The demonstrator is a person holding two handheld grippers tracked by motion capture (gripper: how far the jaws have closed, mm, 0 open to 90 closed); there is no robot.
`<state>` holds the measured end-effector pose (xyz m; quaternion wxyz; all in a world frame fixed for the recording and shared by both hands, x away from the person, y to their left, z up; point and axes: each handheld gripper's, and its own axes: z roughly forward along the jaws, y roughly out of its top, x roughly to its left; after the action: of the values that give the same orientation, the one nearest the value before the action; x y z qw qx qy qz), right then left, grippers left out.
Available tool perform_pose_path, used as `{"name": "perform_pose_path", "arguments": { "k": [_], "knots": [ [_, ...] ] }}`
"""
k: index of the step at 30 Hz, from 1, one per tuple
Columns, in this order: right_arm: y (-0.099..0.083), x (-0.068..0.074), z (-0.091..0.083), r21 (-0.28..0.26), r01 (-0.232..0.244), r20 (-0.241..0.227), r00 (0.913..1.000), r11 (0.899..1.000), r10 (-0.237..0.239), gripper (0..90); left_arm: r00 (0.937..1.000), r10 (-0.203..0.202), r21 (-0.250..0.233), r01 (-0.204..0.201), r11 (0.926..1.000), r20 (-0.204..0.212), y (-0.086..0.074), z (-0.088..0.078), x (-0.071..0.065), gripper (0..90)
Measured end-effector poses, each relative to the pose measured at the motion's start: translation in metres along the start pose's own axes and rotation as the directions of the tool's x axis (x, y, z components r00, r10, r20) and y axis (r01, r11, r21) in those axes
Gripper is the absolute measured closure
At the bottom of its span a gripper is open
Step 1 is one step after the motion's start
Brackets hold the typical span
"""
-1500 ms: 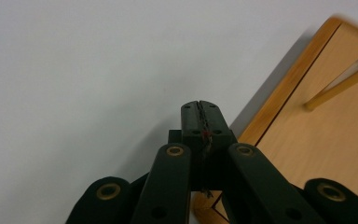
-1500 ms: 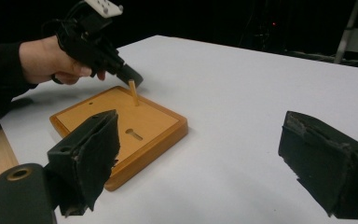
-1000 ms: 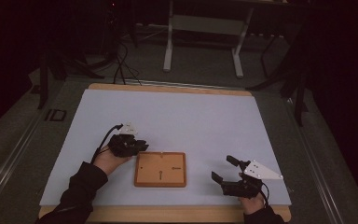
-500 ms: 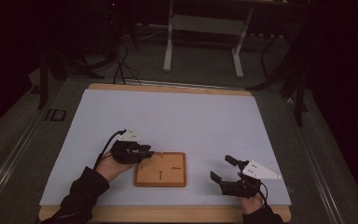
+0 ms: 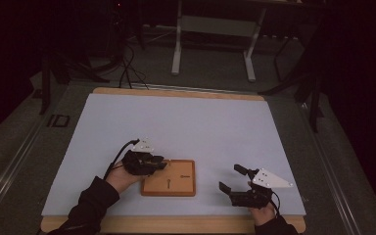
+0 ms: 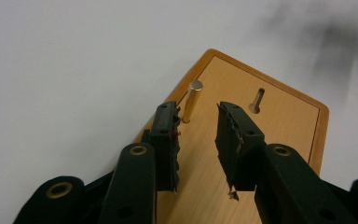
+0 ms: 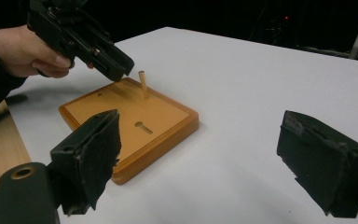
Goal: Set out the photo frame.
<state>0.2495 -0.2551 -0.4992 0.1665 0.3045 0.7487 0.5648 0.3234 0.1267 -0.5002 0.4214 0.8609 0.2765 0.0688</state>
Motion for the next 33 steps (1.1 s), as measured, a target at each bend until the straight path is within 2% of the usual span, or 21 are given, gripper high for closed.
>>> {"name": "perform_pose_path", "arguments": {
  "k": [10,26,33],
  "knots": [
    [0.001,0.001,0.003,0.009,-0.005,-0.008,1.0,1.0,0.005,13.1,0.999,0.011,0.026,-0.009,0.9996,-0.044,0.006,0.015,-0.001,73.5],
    [0.0,0.003,0.007,0.028,0.002,-0.025,0.9997,1.0,-0.002,13.1,0.999,0.026,0.025,-0.025,0.9994,-0.036,0.011,0.023,-0.004,80.1],
    [-0.001,0.004,0.01,0.043,0.009,-0.027,0.9996,0.999,-0.008,13.1,0.9979,0.029,0.042,-0.026,0.9988,-0.058,0.014,0.024,-0.006,82.5]
  ]
}}
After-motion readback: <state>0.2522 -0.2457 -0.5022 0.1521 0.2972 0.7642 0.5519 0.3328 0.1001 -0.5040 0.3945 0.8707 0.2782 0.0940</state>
